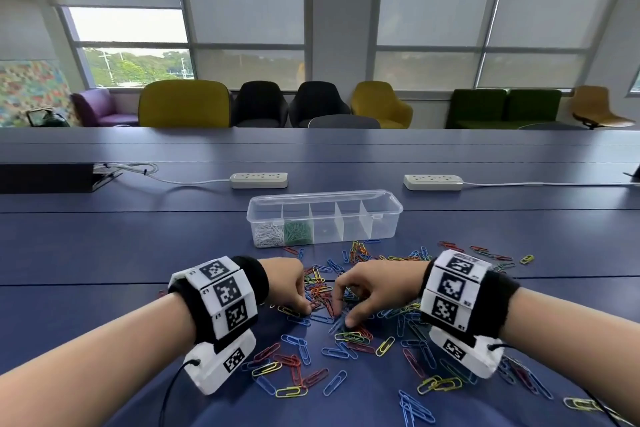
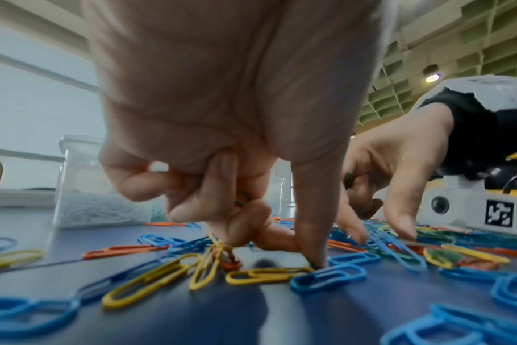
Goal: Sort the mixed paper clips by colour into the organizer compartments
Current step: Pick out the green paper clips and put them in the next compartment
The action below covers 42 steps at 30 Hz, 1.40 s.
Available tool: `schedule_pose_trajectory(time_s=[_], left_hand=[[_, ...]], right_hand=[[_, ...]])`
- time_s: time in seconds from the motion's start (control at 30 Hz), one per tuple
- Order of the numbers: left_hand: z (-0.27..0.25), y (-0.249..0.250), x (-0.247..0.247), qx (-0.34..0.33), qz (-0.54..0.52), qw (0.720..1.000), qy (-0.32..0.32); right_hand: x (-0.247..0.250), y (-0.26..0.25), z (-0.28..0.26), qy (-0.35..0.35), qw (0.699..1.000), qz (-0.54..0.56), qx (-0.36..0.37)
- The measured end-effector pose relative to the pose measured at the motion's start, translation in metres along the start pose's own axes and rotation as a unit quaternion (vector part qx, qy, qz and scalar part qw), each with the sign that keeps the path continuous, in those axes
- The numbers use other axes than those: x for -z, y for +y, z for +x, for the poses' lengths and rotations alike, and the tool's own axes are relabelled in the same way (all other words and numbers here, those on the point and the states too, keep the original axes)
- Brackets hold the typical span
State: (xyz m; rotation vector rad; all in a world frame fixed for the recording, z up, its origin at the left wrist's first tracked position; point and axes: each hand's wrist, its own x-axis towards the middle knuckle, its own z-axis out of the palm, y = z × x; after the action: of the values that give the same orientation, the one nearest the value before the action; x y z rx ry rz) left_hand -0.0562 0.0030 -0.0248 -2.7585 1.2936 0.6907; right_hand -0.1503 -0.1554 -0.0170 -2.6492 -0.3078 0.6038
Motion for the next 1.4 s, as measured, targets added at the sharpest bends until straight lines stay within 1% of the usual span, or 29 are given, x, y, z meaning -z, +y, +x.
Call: schedule_pose_trajectory(time_s=[0.1,0.17,0.2,0.3,0.4,0.47,0.53,0.63,0.67,0.77,0.8,0.83,0.87,0.9,0.93,0.97,1.0,1.03,1.07,1.1,1.13,1.17,1.2,1.23,1.27,1.3,1.37,1.4], left_hand=[[-0.005,-0.004,0.005,-0.015,-0.008,1.0,-0.001],[-0.012,-0.01,0.011,-0.03,-0.046,0.998,0.009],[-0.016,-0.013,0.014,-0.039,-0.082,0.996,0.016],[-0.026,-0.022,0.016,-0.053,-0.225,0.972,0.038],[-0.031,-0.029,0.012,-0.034,-0.33,0.943,0.04],[-0.032,-0.033,0.01,-0.017,-0.359,0.933,0.036],[-0.031,-0.035,0.009,-0.004,-0.367,0.93,0.033],[-0.03,-0.035,0.009,0.017,-0.377,0.926,0.035],[-0.03,-0.035,0.009,0.022,-0.394,0.918,0.034],[-0.031,-0.036,0.009,0.018,-0.469,0.882,0.024],[-0.031,-0.035,0.009,0.015,-0.501,0.865,0.021],[-0.031,-0.033,0.009,0.015,-0.544,0.839,0.021],[-0.03,-0.032,0.009,0.019,-0.601,0.799,0.014],[-0.03,-0.031,0.01,0.024,-0.667,0.744,-0.005],[-0.029,-0.029,0.012,0.023,-0.731,0.681,-0.032],[-0.029,-0.027,0.014,0.016,-0.781,0.622,-0.056],[-0.029,-0.025,0.016,0.01,-0.813,0.578,-0.068],[-0.029,-0.023,0.017,0.006,-0.832,0.55,-0.07],[-0.027,-0.021,0.017,0.004,-0.842,0.535,-0.072],[-0.026,-0.017,0.016,0.002,-0.844,0.531,-0.075],[-0.025,-0.014,0.016,0.002,-0.841,0.535,-0.08],[-0.025,-0.012,0.015,0.002,-0.832,0.547,-0.086],[-0.024,-0.011,0.014,0.002,-0.817,0.569,-0.093],[-0.023,-0.01,0.013,0.005,-0.794,0.6,-0.096],[-0.022,-0.009,0.013,0.013,-0.761,0.642,-0.092],[-0.021,-0.009,0.013,0.023,-0.718,0.691,-0.078],[-0.018,-0.011,0.016,0.051,-0.604,0.795,-0.016],[-0.015,-0.015,0.017,0.062,-0.535,0.842,0.021]], right_hand=[[0.0,0.0,0.01,0.005,1.0,-0.028,0.011],[0.0,0.0,0.014,0.011,0.999,-0.038,0.016],[0.0,0.0,0.014,0.017,0.999,-0.041,0.017],[0.0,0.002,0.013,0.022,0.998,-0.046,0.028],[0.001,0.002,0.009,0.023,0.999,-0.029,0.039],[0.002,0.002,0.007,0.01,0.999,-0.018,0.04],[0.001,0.002,0.006,-0.009,0.999,-0.018,0.036],[-0.001,0.001,0.005,-0.019,0.999,-0.022,0.018],[-0.002,0.001,0.005,-0.022,0.999,-0.029,0.007],[-0.005,0.001,0.0,-0.023,0.998,-0.06,-0.01],[-0.005,0.001,-0.003,-0.013,0.998,-0.064,-0.012],[-0.003,0.002,-0.006,0.001,0.998,-0.057,-0.019],[-0.002,0.002,-0.009,0.017,0.999,-0.03,-0.029],[0.0,0.003,-0.011,0.029,0.998,0.027,-0.039],[0.0,0.004,-0.014,0.035,0.993,0.108,-0.044],[0.001,0.004,-0.016,0.038,0.979,0.197,-0.04],[0.0,0.005,-0.019,0.039,0.959,0.278,-0.032],[-0.001,0.005,-0.02,0.042,0.938,0.343,-0.025],[-0.002,0.005,-0.022,0.046,0.919,0.39,-0.021],[-0.003,0.006,-0.022,0.048,0.904,0.425,-0.019],[-0.003,0.006,-0.023,0.046,0.889,0.454,-0.019],[-0.004,0.008,-0.023,0.04,0.877,0.478,-0.019],[-0.004,0.009,-0.024,0.031,0.868,0.496,-0.016],[-0.005,0.011,-0.025,0.021,0.859,0.512,-0.012],[-0.005,0.011,-0.025,0.013,0.851,0.526,-0.007],[-0.005,0.012,-0.025,0.006,0.843,0.537,-0.005],[-0.006,0.012,-0.025,-0.001,0.839,0.544,-0.019],[-0.008,0.011,-0.024,-0.002,0.844,0.536,-0.029]])
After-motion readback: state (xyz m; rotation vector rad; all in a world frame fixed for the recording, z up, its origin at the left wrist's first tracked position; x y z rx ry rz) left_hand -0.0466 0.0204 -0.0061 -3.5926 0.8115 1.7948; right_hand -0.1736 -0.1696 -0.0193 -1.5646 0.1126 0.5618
